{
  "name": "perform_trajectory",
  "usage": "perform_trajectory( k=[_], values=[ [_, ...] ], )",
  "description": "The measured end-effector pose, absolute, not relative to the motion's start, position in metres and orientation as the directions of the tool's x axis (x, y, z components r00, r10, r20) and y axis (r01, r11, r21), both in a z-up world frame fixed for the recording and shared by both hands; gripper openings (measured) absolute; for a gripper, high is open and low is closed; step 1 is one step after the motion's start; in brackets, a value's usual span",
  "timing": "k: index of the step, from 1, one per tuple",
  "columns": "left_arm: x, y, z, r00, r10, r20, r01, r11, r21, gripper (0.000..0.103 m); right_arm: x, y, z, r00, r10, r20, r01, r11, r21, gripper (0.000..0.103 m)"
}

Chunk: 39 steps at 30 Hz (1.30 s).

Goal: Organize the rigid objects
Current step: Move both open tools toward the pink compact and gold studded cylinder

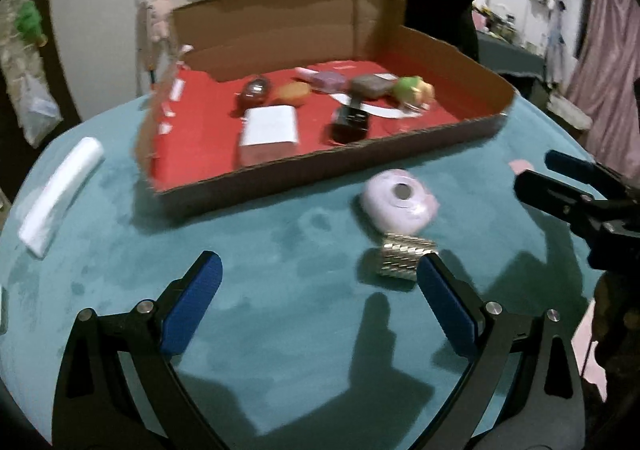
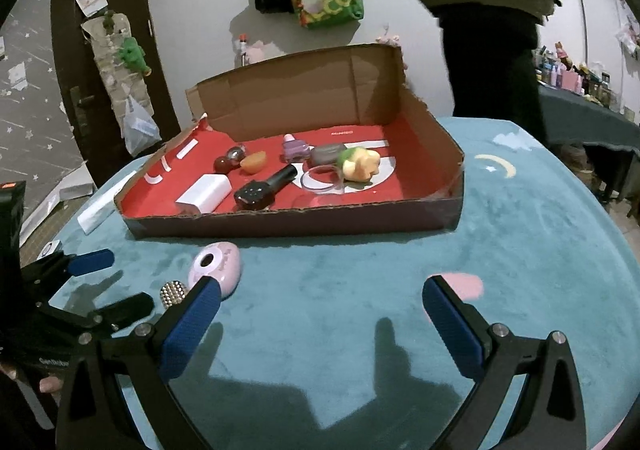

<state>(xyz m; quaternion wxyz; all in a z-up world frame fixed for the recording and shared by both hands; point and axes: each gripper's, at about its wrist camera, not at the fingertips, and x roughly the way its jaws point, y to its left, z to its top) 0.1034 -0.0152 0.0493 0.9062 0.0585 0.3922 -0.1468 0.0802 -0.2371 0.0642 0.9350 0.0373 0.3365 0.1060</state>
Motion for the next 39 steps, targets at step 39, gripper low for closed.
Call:
perform_trajectory(
  k=[39],
  values=[
    [0.131, 0.027, 0.042, 0.643, -0.159, -0.749, 0.283, 0.958, 0.039, 0.094, 0.147, -0.17, 0.033, 0.512, 0.345, -0.786, -0.348, 0.921, 0.178, 0.103]
  ],
)
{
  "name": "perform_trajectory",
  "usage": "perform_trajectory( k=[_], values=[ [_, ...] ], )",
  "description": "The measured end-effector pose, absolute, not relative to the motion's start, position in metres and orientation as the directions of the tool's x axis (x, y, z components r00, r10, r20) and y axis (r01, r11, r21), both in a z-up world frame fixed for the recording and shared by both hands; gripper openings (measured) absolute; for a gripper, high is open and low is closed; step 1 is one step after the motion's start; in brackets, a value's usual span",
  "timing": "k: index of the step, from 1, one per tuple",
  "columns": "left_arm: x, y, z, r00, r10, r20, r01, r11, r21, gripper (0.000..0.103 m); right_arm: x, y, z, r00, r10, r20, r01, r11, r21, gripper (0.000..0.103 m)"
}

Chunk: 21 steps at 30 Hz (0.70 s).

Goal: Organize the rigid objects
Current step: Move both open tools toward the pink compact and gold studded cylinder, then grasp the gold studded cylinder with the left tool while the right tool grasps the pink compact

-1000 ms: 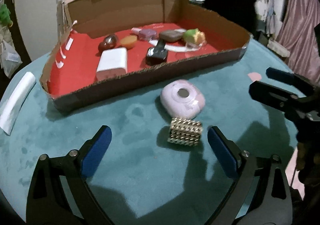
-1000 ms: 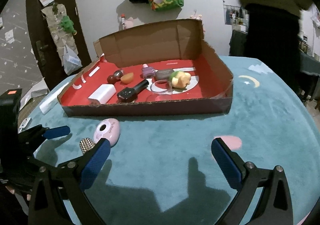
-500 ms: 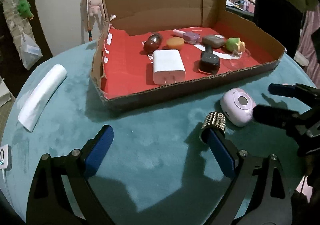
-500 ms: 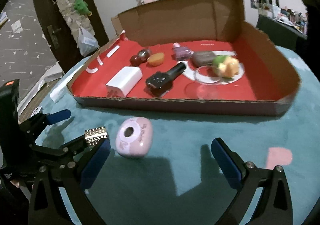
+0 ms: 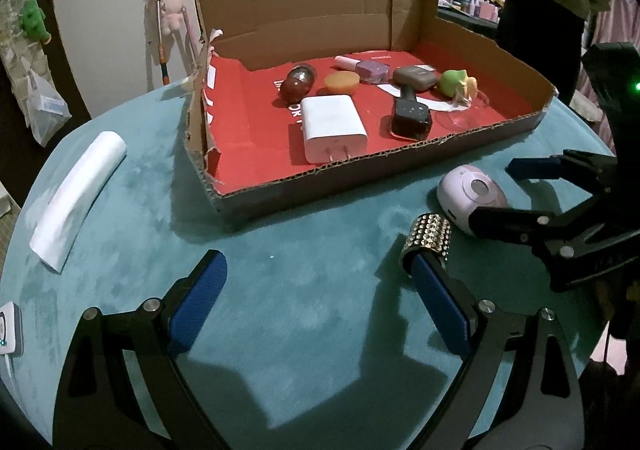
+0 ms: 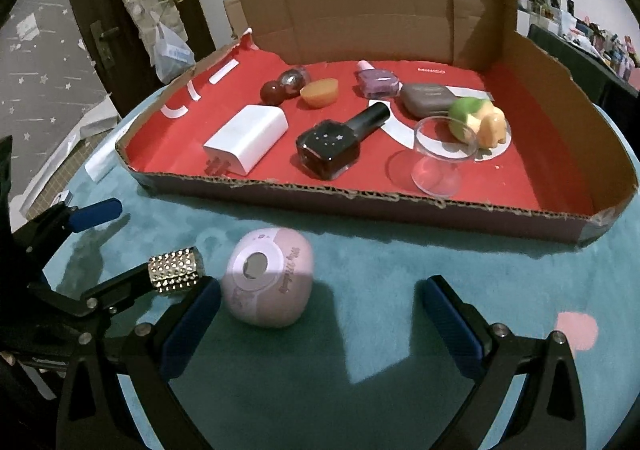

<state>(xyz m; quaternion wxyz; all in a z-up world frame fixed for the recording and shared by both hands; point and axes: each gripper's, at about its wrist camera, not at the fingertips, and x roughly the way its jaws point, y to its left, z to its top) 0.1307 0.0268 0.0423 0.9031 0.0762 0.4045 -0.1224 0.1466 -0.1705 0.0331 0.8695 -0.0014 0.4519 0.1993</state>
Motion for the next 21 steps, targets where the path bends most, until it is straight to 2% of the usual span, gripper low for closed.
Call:
perform_trajectory(
  k=[6, 14, 16, 21],
  values=[
    [0.121, 0.031, 0.043, 0.63, -0.161, -0.76, 0.296, 0.954, 0.043, 0.095, 0.141, -0.187, 0.035, 0.53, 0.329, -0.781, -0.335, 0.928, 0.164, 0.103],
    [0.122, 0.009, 0.044, 0.643, -0.212, -0.736, 0.347, 0.937, 0.032, 0.093, 0.14, -0.18, 0.039, 0.509, 0.402, -0.761, -0.419, 0.888, 0.189, 0.103],
    [0.125, 0.001, 0.043, 0.638, -0.223, -0.737, 0.368, 0.929, 0.038, 0.081, 0.142, -0.175, 0.038, 0.502, 0.404, -0.765, -0.439, 0.881, 0.177, 0.099],
    [0.134, -0.007, 0.038, 0.613, -0.225, -0.757, 0.38, 0.924, 0.034, 0.063, 0.15, -0.162, 0.035, 0.48, 0.4, -0.781, -0.489, 0.861, 0.139, 0.088]
  ],
)
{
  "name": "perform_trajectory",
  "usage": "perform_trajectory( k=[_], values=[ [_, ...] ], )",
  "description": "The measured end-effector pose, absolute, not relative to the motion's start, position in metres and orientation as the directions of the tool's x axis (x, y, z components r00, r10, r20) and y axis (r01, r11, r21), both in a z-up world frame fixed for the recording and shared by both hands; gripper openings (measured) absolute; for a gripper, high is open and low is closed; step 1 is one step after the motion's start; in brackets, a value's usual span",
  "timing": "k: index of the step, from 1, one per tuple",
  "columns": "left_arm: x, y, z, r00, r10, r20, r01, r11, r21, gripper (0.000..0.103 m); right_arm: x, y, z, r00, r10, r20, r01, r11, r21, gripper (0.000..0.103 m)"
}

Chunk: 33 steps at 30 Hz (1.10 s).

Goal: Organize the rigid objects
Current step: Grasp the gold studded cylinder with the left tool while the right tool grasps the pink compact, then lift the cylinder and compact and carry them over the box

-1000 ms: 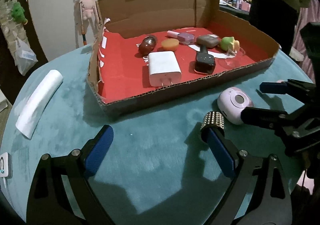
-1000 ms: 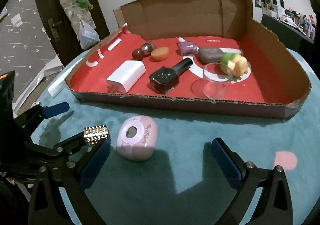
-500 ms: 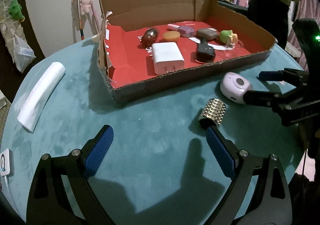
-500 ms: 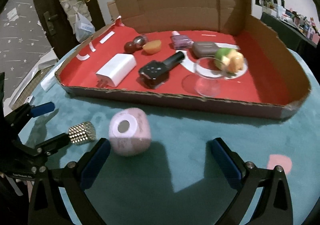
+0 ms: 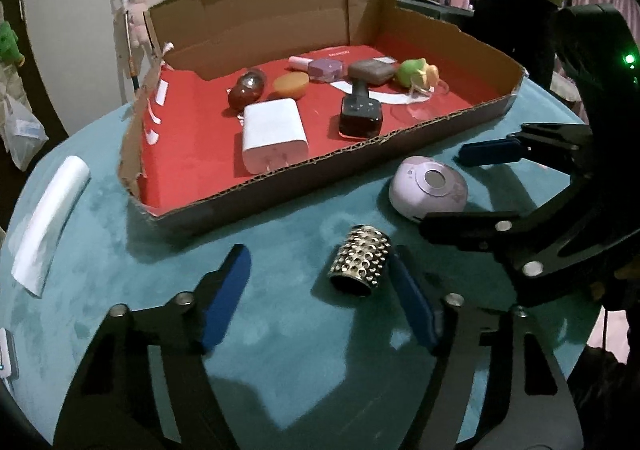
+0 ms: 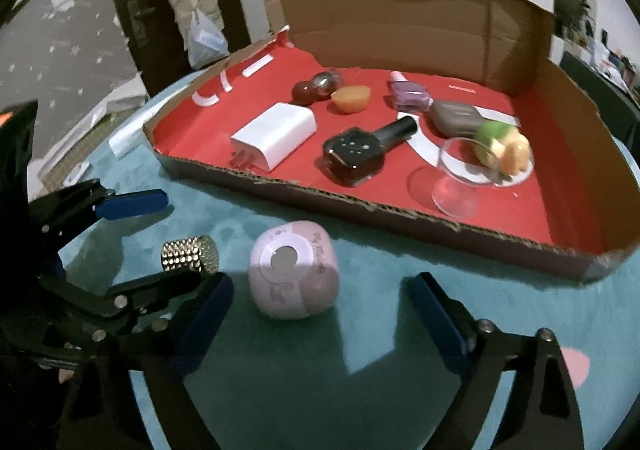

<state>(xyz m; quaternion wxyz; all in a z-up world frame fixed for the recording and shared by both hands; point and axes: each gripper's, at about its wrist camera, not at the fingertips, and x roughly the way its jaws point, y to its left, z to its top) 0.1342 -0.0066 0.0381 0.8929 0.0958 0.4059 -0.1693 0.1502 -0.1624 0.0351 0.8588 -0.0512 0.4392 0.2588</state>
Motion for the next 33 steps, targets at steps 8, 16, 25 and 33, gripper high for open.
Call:
perform_trajectory(
  k=[8, 16, 25, 33],
  values=[
    [0.142, -0.013, 0.032, 0.582, -0.26, -0.77, 0.392, 0.92, -0.015, 0.028, 0.15, -0.147, 0.035, 0.485, 0.403, -0.776, -0.549, 0.831, 0.088, 0.055],
    [0.129, -0.007, 0.04, 0.613, -0.263, -0.745, 0.347, 0.937, -0.045, 0.024, 0.121, -0.158, 0.053, 0.556, 0.413, -0.722, -0.528, 0.846, 0.077, 0.05],
    [0.112, -0.011, 0.045, 0.625, -0.289, -0.725, 0.358, 0.932, -0.063, 0.024, 0.097, -0.182, 0.056, 0.571, 0.394, -0.72, -0.466, 0.878, 0.111, 0.05],
    [0.112, -0.009, 0.063, 0.645, -0.299, -0.703, 0.358, 0.931, -0.067, 0.024, 0.101, -0.191, 0.072, 0.597, 0.41, -0.69, -0.451, 0.883, 0.134, 0.05]
  ],
)
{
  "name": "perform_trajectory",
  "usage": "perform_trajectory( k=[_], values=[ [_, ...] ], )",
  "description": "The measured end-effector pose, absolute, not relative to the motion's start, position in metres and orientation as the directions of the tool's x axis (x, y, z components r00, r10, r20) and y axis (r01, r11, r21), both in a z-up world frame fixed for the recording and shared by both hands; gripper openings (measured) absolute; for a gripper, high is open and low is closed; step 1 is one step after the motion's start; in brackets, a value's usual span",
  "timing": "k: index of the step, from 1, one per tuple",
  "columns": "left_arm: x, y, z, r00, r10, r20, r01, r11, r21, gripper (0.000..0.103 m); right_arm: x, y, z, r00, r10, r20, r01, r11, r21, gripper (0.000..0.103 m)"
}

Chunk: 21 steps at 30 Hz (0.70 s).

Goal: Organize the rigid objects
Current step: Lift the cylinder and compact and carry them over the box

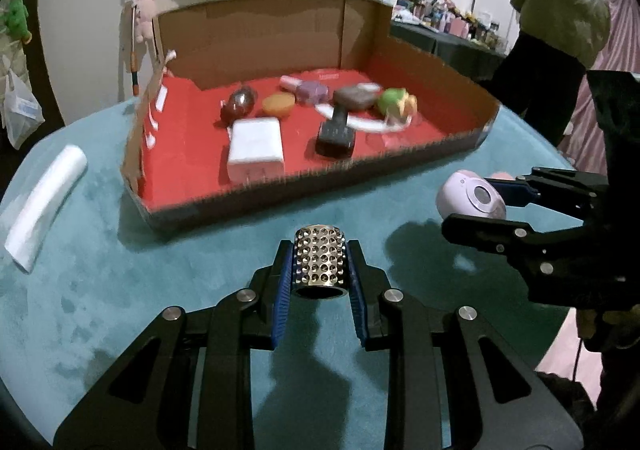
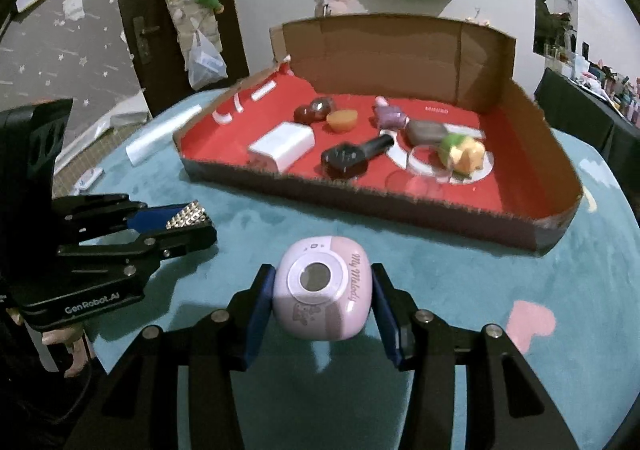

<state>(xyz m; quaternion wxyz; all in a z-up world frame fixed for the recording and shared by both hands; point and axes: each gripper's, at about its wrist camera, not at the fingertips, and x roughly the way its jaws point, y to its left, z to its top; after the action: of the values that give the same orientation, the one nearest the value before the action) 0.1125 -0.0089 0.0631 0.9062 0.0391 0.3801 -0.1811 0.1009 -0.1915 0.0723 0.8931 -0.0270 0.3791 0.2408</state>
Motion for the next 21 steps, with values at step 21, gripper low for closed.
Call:
perform_trajectory(
  k=[21],
  values=[
    [0.351, -0.046, 0.105, 0.532, -0.176, -0.828, 0.351, 0.936, 0.026, 0.024, 0.361, -0.179, 0.096, 0.497, 0.155, -0.854, -0.305, 0.952, -0.005, 0.05]
  ],
)
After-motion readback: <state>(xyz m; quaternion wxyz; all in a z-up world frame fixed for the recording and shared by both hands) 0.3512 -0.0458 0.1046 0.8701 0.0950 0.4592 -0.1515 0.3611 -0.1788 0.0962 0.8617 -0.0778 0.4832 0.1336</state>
